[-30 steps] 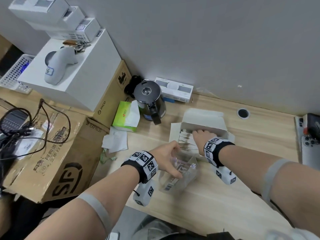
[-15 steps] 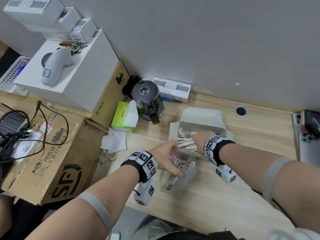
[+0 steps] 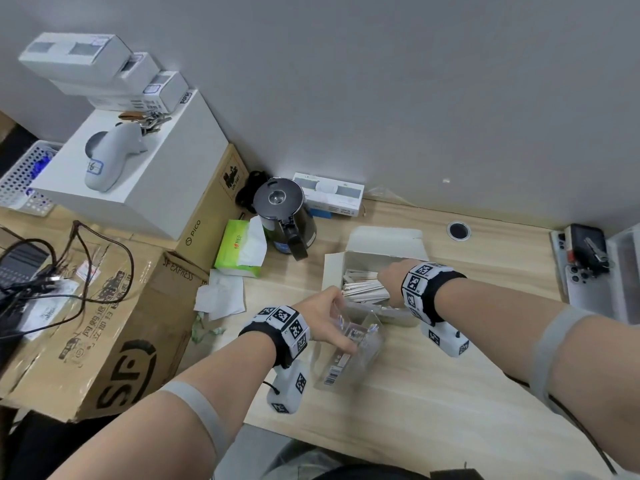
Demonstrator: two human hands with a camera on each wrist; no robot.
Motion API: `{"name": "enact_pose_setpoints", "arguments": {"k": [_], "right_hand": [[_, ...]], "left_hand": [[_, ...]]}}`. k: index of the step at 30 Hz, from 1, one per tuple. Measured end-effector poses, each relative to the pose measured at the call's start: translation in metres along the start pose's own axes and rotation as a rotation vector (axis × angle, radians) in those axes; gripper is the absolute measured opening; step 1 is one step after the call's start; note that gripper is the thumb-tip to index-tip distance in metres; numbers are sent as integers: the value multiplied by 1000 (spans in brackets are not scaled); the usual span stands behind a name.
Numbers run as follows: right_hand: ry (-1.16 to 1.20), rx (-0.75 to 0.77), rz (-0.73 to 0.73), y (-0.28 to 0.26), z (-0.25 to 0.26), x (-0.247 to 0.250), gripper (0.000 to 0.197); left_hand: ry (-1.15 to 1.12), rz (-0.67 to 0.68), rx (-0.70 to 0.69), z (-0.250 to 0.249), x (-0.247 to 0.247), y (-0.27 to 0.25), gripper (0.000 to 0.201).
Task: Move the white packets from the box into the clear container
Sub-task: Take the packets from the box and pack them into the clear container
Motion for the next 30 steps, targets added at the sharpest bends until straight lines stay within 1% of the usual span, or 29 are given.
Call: {"name": "enact_pose_setpoints", "arguments": {"k": [2,5,8,11,13,14,15,18,20,22,24,27,30], "right_hand": [[13,-1,-10,-2,-3,0,18],[33,-20,7,-17,-2,11,17],[77,-43,61,-26,-5,18,29],[54,-66,53,-27,-12,19,22],[12,-96,48,-10,-26,12,22],[-14,-84,37,1,-34,6,23],[-40,-66,27,-1,-37,8,25],[-59,-14,-27,-43,-34,35,26],[-26,13,-18,-56,-37,45,24],[-15,56,-1,-65,-36,48,24],[-24,106,38,-69,-33,49,23],[-93,137,110,-64,-25,41,22],[-205,137,147,-59,-13,35,13]], "left_hand": [[9,-5,3,-1,-1,0,77],[42,0,18,-4,0,-1,79],[66,8,44,-7,1,-2,81],[86,13,59,-10,2,-3,82],[90,17,67,-11,3,-2,83],[93,18,70,-12,4,-2,84],[99,19,75,-14,4,-2,84],[117,19,92,-17,6,-1,86],[123,21,94,-22,7,-1,91],[116,28,86,-28,8,0,101],[88,51,78,-34,7,1,106],[75,71,59,-46,6,2,100],[54,104,22,-56,4,4,91]]}}
Point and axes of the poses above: each hand's wrist, its own y-axis towards the middle knuckle, its own x-axis out of the back of the hand, z = x × y, the point moved 6 cm from there along y, towards the middle knuckle, and after that the axes turned 5 degrees about y, right-handed, at the moved point
